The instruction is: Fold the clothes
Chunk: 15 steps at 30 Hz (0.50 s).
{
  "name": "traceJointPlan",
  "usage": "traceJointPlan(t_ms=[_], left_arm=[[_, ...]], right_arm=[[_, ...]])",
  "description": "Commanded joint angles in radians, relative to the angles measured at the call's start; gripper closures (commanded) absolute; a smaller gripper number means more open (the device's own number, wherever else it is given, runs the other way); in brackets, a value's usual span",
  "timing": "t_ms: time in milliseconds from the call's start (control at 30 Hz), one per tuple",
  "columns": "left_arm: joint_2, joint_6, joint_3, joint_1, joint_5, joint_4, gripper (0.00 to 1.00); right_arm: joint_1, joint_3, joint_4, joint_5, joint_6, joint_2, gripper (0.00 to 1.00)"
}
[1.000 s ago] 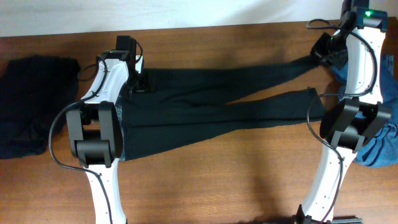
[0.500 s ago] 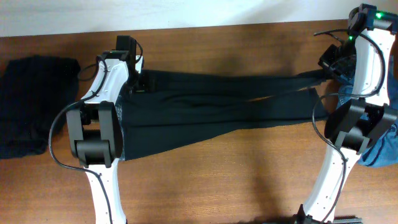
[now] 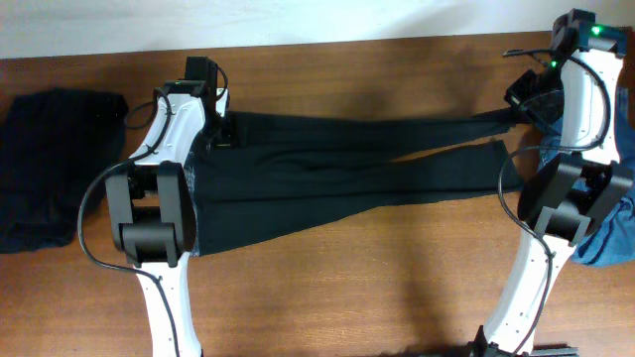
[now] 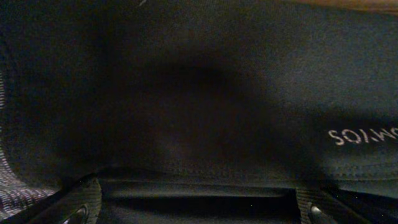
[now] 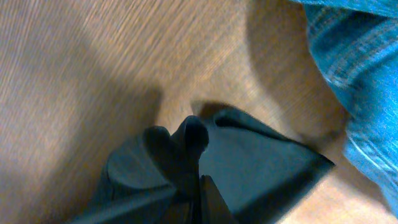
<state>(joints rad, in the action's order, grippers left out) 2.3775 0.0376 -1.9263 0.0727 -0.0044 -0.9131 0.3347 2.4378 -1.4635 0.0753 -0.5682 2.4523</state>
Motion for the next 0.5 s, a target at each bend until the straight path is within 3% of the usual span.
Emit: traceJointPlan(t_ms=[0, 100, 133, 300, 467], left_arm=[[0.051, -0.001, 0.011, -0.008, -0.011, -0.003, 0.01], [0.051, -0.001, 0.011, -0.008, -0.011, -0.003, 0.01], [0.051, -0.001, 0.011, -0.008, -0.011, -0.003, 0.0], [0.051, -0.001, 0.011, -0.008, -0.011, -0.003, 0.01], [0.051, -0.001, 0.011, -0.008, -0.011, -0.003, 0.01]], right_arm=[[0.007, -0.06, 0.048, -0.021, -0.044, -0.007, 0.92], [0.006, -0.097, 0.116, -0.016, -0.042, -0.007, 0.41], [0.005, -0.097, 0.133, -0.016, -0.025, -0.007, 0.41], [-0.003, -0.097, 0.224, -0.011, 0.192, -0.007, 0.08], [-0.016, -0.094, 0.219, -0.004, 0.403, -0.008, 0.02]])
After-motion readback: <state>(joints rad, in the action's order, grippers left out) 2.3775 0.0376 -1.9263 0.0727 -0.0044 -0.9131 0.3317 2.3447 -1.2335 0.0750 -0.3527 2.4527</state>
